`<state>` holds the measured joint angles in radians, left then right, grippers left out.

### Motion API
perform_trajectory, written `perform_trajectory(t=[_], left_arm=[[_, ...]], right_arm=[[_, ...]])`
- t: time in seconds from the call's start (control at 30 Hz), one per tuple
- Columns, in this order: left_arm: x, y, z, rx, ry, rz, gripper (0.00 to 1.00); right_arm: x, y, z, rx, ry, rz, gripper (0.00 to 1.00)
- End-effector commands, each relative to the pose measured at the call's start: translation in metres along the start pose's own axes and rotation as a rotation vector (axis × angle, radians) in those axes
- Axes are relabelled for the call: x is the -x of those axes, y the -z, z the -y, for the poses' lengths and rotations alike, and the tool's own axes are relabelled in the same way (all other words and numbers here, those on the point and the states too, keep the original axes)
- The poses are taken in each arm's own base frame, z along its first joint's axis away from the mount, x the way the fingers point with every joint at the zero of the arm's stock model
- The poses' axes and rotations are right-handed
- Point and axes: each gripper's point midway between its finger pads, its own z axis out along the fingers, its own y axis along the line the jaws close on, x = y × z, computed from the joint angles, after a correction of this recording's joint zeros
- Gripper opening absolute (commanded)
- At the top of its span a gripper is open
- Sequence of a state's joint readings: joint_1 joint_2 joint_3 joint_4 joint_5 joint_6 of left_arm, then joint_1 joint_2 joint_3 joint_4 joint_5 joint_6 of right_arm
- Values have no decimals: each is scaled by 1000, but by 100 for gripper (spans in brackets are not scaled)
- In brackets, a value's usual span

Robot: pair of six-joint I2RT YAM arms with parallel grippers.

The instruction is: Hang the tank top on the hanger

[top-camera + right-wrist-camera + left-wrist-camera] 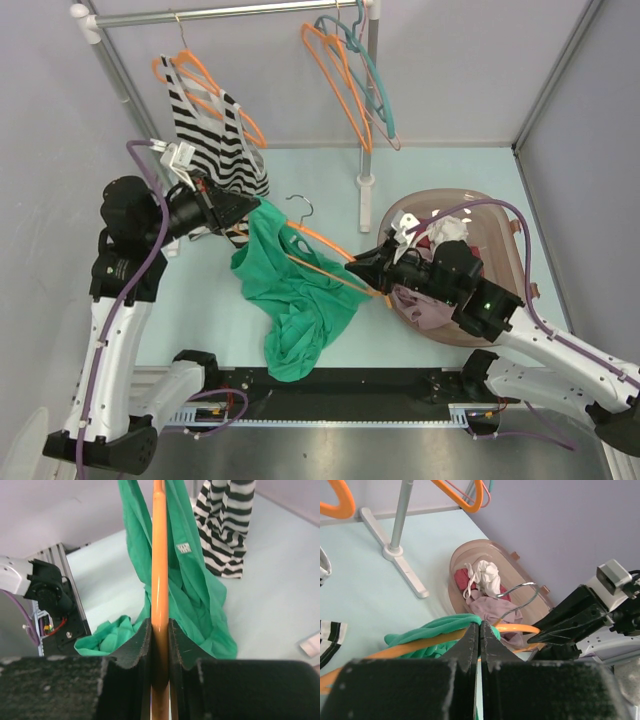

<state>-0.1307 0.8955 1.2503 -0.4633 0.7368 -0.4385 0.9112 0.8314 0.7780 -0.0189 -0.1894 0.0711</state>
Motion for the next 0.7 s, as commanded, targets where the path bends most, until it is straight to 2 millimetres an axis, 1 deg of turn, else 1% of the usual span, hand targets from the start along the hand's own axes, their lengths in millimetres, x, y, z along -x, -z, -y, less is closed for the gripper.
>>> perform_trajectory(t=[0.0, 0.07, 0.17, 0.2, 0.23, 0.27, 0.3, 0.37, 0.4, 0.47, 0.5, 0.53, 0.57, 0.6, 0.63, 0.67], left_arm=[[3, -1, -8, 29, -32, 26, 0], [1, -3, -24, 96, -50, 27, 0], [2, -3, -38, 157, -67, 38, 0], [2, -3, -40, 167, -68, 39, 1], [0, -4, -42, 169, -69, 34, 6], [-1, -5, -41, 155, -76, 24, 16], [-2, -5, -40, 147, -81, 19, 46], [-4, -5, -40, 147, -85, 6, 77], [-4, -3, -41, 157, -93, 8, 98], [-3, 2, -42, 183, -127, 2, 99], [-1, 6, -44, 209, -141, 10, 99], [1, 9, -45, 224, -173, 11, 99], [1, 14, -44, 237, -188, 15, 99], [3, 17, -44, 252, -206, 22, 100], [3, 20, -43, 252, -247, 24, 100], [5, 26, -36, 241, -282, 41, 99]], right_arm=[[65, 9, -13, 50, 33, 228, 0], [65, 13, -21, 90, 30, 221, 0], [65, 20, -27, 114, 24, 211, 0], [68, 25, -28, 116, 24, 222, 0], [68, 27, -27, 110, 25, 226, 0], [67, 28, -26, 103, 21, 228, 0], [68, 29, -25, 98, 21, 232, 0], [68, 30, -22, 89, 23, 235, 0], [68, 29, -23, 99, 23, 233, 0], [67, 27, -19, 102, 22, 225, 0], [66, 26, -21, 124, 24, 218, 0], [63, 22, -19, 128, 19, 201, 0], [64, 21, -13, 119, 20, 200, 0], [62, 21, -17, 158, 22, 187, 0], [59, 19, -15, 169, 15, 168, 0], [60, 19, -10, 170, 14, 164, 0]])
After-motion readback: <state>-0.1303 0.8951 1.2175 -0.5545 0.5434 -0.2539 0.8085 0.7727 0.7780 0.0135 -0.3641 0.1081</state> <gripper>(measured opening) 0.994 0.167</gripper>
